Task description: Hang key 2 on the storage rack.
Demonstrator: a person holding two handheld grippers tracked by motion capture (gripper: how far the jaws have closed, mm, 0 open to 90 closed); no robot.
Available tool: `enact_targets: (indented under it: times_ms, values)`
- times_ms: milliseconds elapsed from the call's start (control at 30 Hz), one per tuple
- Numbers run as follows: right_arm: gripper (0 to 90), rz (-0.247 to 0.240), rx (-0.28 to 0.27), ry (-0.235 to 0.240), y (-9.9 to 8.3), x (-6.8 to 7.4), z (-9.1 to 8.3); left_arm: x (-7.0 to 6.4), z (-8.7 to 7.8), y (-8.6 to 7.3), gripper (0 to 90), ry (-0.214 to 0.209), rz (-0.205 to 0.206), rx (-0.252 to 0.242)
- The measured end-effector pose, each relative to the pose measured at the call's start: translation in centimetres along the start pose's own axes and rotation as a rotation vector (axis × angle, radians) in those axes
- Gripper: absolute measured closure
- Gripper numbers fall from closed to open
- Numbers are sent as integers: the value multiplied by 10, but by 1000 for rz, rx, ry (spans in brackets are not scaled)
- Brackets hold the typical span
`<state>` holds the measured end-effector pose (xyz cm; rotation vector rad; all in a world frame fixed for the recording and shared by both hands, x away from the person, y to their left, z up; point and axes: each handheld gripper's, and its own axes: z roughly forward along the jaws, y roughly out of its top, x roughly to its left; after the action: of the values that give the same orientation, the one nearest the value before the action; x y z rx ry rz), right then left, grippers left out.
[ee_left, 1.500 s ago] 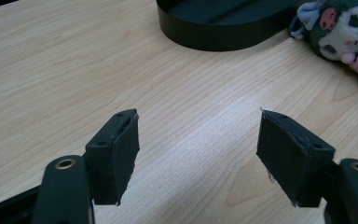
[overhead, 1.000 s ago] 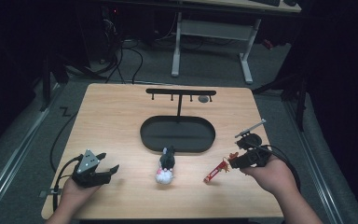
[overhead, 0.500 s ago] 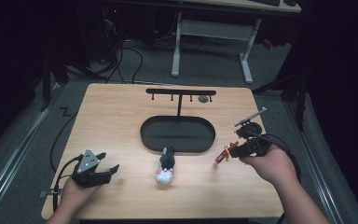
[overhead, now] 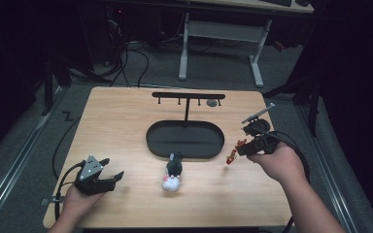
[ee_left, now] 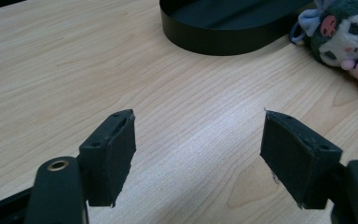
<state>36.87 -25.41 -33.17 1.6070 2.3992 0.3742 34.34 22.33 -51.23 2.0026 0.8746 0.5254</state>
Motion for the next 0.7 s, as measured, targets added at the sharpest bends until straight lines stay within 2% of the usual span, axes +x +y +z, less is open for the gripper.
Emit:
enact_targets:
  times_ms: [200, 700]
  values:
    - [553, -5, -10, -7, 11, -1, -1, 1, -1, 0, 237, 5, -11, -6]
    - [553, -1, -22, -20, 43, -1, -1, 2, -1, -1, 233, 4, -2, 0]
